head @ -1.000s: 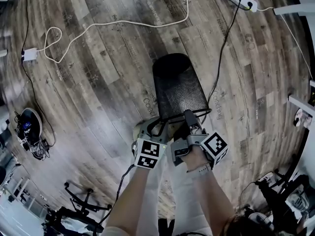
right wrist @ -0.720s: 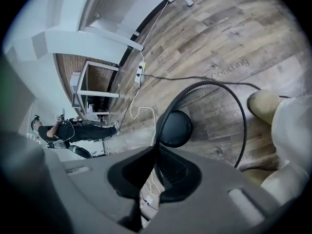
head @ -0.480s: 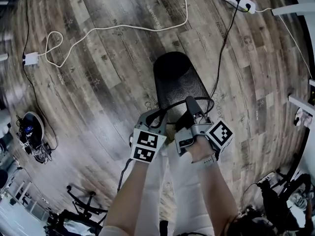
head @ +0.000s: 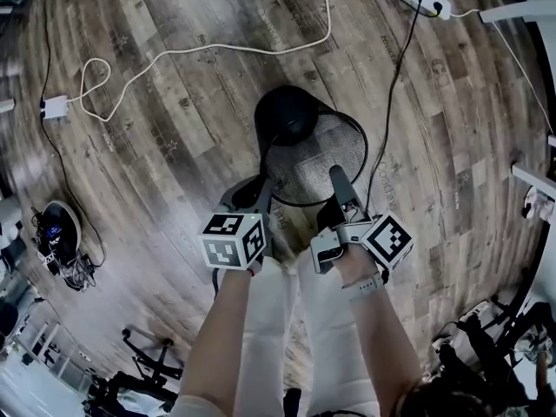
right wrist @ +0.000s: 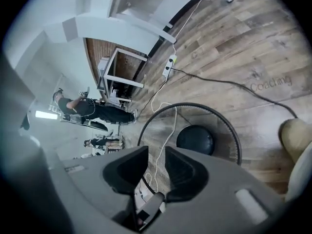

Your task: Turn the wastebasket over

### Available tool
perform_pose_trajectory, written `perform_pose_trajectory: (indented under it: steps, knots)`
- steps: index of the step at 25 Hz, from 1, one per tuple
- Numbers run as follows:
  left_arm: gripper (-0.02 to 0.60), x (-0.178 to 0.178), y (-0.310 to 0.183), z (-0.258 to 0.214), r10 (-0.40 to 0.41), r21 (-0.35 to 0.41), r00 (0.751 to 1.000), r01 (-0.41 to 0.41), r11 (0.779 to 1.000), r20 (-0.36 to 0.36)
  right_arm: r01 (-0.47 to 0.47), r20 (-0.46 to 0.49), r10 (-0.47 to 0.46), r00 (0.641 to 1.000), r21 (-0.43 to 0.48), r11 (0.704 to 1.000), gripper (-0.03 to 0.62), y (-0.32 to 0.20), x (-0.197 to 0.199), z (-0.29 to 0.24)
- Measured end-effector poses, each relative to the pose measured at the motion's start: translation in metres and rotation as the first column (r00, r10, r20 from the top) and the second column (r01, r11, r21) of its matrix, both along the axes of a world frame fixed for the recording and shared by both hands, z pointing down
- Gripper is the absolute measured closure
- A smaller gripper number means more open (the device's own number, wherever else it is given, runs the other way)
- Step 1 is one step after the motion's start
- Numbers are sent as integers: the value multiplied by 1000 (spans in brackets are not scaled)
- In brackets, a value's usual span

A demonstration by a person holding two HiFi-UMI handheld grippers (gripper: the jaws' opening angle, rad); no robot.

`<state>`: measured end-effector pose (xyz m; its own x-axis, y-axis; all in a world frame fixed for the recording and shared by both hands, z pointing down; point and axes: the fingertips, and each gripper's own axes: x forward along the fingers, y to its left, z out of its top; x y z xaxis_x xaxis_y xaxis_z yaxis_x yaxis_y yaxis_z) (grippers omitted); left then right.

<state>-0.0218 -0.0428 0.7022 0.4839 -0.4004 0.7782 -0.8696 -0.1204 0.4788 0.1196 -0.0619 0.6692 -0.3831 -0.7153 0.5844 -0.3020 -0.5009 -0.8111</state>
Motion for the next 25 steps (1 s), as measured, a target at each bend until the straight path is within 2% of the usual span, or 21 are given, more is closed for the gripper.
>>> perform_pose_trajectory:
  steps: [6, 10, 14, 18, 21, 25]
  knots:
    - [554, -20, -5, 8, -79, -23, 997, 79, 997, -8, 20, -30, -20, 999, -11, 1000, 494, 9, 0, 11]
    - [554, -29, -9, 10, -183, -51, 982, 180, 982, -50, 27, -28, -28, 999, -15, 1000, 496, 14, -4, 15]
    - [551, -42, -13, 15, -309, -96, 946, 300, 949, -99, 53, -56, -54, 997, -12, 999, 496, 14, -7, 14]
    - [545, -57, -5, 22, -422, -158, 897, 402, 902, -132, 75, -59, -72, 996, 40, 996, 496, 8, -13, 8]
    - [537, -62, 5, 29, -470, -199, 870, 440, 876, -147, 86, -56, -82, 995, 83, 993, 497, 3, -17, 5]
    - [534, -69, 15, 36, -525, -238, 838, 485, 842, -151, 90, -53, -85, 995, 96, 991, 499, 5, -20, 3]
